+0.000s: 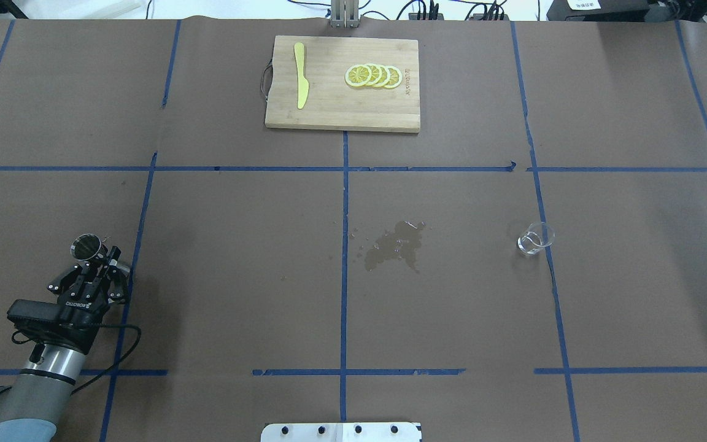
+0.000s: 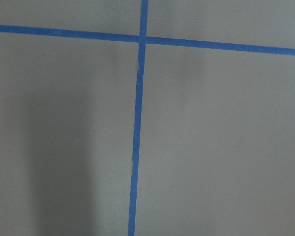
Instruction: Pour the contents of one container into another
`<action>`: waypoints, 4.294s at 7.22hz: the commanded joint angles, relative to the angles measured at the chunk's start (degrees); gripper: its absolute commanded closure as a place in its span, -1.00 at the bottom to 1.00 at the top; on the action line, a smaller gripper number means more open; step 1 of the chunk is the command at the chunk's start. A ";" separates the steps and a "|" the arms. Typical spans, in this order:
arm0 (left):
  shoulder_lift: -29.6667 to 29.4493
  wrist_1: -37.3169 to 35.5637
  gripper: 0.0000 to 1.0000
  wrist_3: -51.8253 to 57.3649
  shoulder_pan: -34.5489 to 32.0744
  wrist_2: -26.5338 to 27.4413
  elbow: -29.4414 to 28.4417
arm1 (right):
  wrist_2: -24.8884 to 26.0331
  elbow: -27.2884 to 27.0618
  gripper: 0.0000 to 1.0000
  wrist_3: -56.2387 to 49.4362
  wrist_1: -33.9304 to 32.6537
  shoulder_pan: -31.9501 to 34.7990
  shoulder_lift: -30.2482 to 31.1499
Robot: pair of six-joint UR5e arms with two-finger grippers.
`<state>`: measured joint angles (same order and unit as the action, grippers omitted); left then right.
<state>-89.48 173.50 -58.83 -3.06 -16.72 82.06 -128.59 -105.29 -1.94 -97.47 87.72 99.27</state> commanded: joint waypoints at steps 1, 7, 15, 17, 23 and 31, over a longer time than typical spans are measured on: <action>-0.60 0.00 0.43 0.12 0.07 0.02 -0.32 | 0.00 0.00 -1.00 0.00 0.00 0.08 -0.04; -0.34 0.09 0.32 0.21 0.07 0.02 -0.24 | 0.00 0.00 -1.00 0.00 0.00 0.08 -0.21; 0.01 0.18 -0.02 0.21 0.07 0.11 -0.15 | 0.00 0.00 -1.00 0.00 -0.09 0.08 -0.39; 0.01 0.18 -0.14 0.21 0.07 0.20 -0.15 | 0.00 0.00 -1.00 0.00 0.00 0.08 -0.39; 0.10 1.49 -1.00 0.21 0.07 3.52 0.21 | 0.00 0.00 -1.00 0.00 0.00 0.17 -0.48; 0.54 9.37 -1.00 7.48 7.09 11.87 2.14 | -0.09 0.00 -1.00 -0.17 -0.09 1.14 0.14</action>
<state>-88.91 179.31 -54.76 3.02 -6.94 84.08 -128.64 -105.32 -2.10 -97.53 88.84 99.33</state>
